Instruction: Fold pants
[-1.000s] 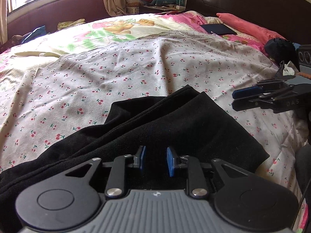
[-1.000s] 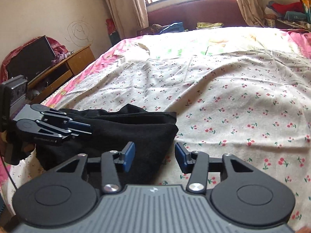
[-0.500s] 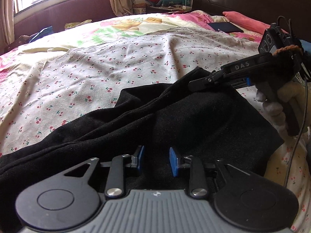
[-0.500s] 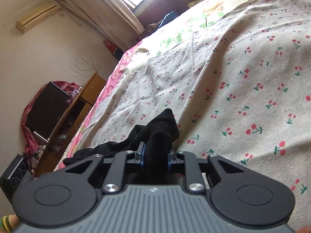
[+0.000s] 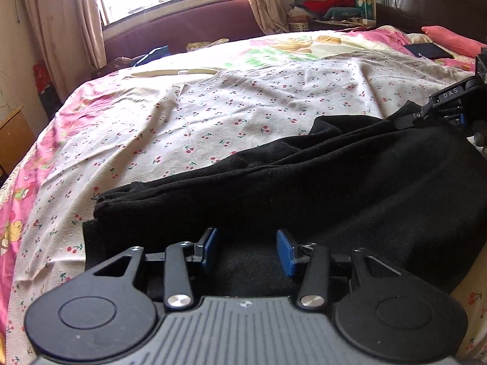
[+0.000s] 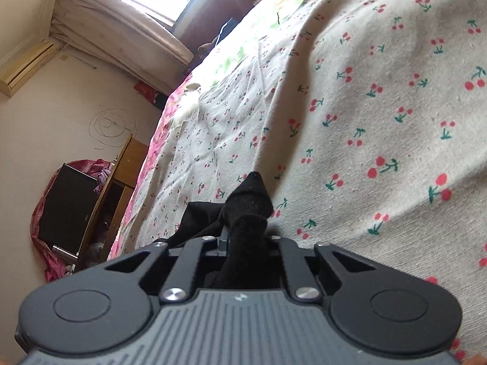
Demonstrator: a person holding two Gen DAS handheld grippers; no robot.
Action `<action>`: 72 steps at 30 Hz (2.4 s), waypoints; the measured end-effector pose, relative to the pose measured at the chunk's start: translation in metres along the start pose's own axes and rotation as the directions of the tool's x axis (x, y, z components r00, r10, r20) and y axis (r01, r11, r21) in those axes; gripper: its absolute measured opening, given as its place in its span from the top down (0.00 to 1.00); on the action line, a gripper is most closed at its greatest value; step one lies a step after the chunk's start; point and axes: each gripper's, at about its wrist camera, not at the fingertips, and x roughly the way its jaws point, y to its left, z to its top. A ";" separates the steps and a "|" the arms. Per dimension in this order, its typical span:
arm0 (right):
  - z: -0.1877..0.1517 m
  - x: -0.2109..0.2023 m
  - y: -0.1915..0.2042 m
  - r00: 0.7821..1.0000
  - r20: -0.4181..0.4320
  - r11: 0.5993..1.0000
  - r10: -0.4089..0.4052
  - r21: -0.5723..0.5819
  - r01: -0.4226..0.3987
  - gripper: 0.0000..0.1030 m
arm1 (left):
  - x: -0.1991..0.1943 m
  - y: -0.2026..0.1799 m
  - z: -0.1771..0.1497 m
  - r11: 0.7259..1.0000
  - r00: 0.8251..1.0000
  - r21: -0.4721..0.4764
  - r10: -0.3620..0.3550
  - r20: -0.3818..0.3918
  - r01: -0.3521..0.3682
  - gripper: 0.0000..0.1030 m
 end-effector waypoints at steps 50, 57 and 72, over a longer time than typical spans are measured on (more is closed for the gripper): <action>0.042 0.109 0.089 0.897 -0.438 0.927 -0.052 -0.355 -0.120 0.96 | 0.014 0.016 -0.014 0.992 0.993 -0.107 0.076 0.096 -0.065 0.37; 0.039 0.103 0.055 0.986 -0.163 0.986 -0.027 -0.164 0.000 1.00 | 0.028 0.004 -0.013 0.981 0.979 -0.105 0.172 0.110 -0.160 0.31; -0.015 -0.075 0.036 0.990 -0.051 0.989 -0.132 -0.068 0.128 0.50 | -0.013 -0.005 -0.012 0.979 0.969 -0.099 0.194 0.153 -0.181 0.31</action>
